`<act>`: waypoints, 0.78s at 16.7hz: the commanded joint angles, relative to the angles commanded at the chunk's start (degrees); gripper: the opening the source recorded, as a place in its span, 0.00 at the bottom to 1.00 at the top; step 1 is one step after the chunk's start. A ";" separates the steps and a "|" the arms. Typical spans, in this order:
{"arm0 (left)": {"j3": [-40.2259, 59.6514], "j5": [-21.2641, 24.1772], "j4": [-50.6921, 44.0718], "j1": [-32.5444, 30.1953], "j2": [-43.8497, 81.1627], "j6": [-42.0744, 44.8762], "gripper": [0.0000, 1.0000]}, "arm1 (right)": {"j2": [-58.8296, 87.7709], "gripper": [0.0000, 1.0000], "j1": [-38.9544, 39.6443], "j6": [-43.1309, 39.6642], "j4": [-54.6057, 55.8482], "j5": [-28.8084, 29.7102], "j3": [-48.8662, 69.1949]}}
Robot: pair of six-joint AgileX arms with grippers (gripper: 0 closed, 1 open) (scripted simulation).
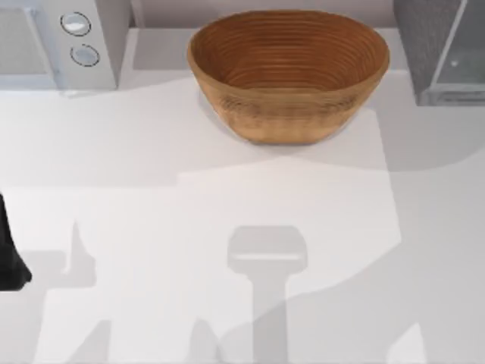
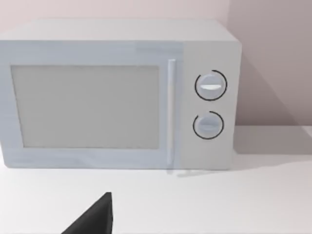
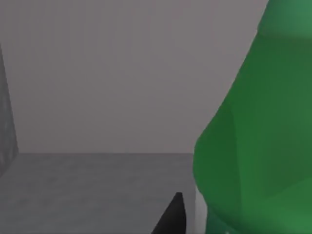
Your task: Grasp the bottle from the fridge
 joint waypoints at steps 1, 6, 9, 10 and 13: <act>0.00 0.00 0.00 0.00 0.00 0.00 1.00 | 0.00 0.00 0.00 0.00 0.00 0.00 0.00; 0.00 0.00 0.00 0.00 0.00 0.00 1.00 | -1.86 0.00 -0.16 0.13 -2.21 -0.02 0.29; 0.00 0.00 0.00 0.00 0.00 0.00 1.00 | -4.19 0.00 -0.15 0.11 -5.11 -0.07 0.91; 0.00 0.00 0.00 0.00 0.00 0.00 1.00 | -4.94 0.00 -0.13 0.12 -6.32 -0.09 1.11; 0.00 0.00 0.00 0.00 0.00 0.00 1.00 | -7.15 0.00 -0.17 0.15 -8.97 -0.11 1.84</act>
